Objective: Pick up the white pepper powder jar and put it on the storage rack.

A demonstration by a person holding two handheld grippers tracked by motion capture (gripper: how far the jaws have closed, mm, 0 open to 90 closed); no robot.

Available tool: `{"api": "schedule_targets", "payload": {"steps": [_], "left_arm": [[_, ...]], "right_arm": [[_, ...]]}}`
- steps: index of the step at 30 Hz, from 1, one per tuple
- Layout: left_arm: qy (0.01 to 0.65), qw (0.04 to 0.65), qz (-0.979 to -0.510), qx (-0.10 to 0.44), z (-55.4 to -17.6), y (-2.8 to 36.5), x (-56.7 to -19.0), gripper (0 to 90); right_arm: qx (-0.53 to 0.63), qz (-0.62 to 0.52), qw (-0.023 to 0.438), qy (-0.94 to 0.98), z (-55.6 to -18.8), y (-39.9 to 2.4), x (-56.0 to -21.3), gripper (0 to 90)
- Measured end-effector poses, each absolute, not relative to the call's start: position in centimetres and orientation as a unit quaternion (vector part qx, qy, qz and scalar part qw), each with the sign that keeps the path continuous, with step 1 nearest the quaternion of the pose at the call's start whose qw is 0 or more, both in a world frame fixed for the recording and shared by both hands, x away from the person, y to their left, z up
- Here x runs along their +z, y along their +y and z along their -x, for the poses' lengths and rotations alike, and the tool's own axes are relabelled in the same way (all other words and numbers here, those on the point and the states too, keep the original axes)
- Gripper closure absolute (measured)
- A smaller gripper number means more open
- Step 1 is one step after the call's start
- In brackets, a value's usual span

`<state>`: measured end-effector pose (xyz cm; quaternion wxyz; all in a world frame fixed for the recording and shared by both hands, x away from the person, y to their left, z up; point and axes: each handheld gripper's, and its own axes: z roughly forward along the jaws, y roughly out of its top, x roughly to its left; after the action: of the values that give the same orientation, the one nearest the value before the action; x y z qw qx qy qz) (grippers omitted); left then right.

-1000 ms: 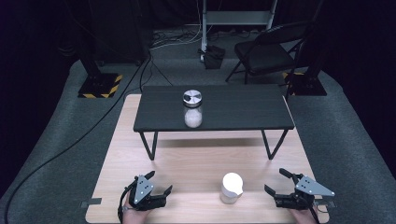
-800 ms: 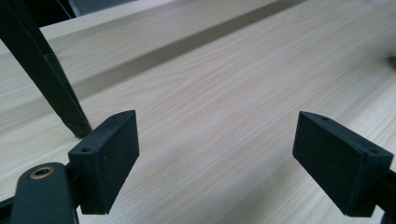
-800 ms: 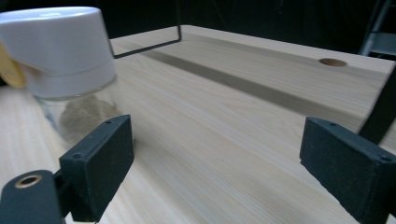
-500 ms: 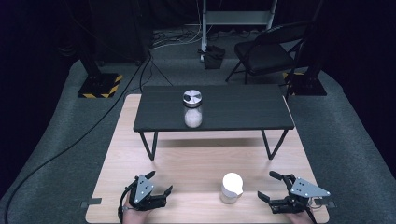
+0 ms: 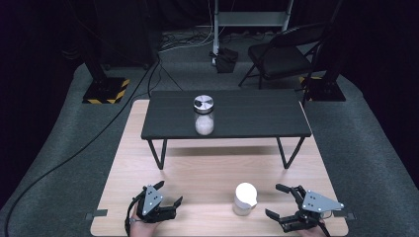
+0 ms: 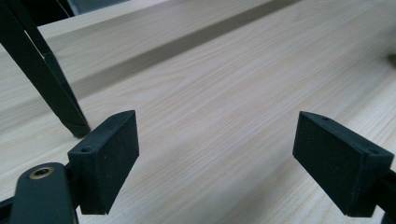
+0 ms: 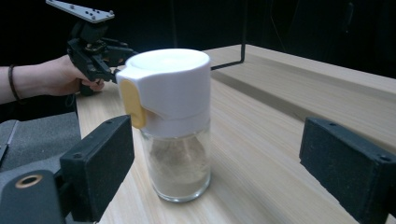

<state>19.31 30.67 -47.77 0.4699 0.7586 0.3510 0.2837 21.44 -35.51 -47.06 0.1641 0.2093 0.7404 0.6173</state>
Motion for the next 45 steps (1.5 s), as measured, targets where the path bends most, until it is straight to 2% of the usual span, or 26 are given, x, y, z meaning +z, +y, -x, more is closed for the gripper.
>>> {"api": "schedule_targets", "payload": {"steps": [25, 45], "left_arm": [[0.351, 0.469, -0.760, 0.283, -19.4, 30.6, -47.7, 14.2], [0.350, 0.467, -0.761, 0.284, -19.4, 30.6, -47.7, 14.2]], "right_arm": [[0.617, -0.187, 0.132, 0.753, -22.4, -31.4, -46.9, 9.7], [0.580, -0.220, 0.143, 0.771, -22.8, -27.9, -47.6, 13.4]]}}
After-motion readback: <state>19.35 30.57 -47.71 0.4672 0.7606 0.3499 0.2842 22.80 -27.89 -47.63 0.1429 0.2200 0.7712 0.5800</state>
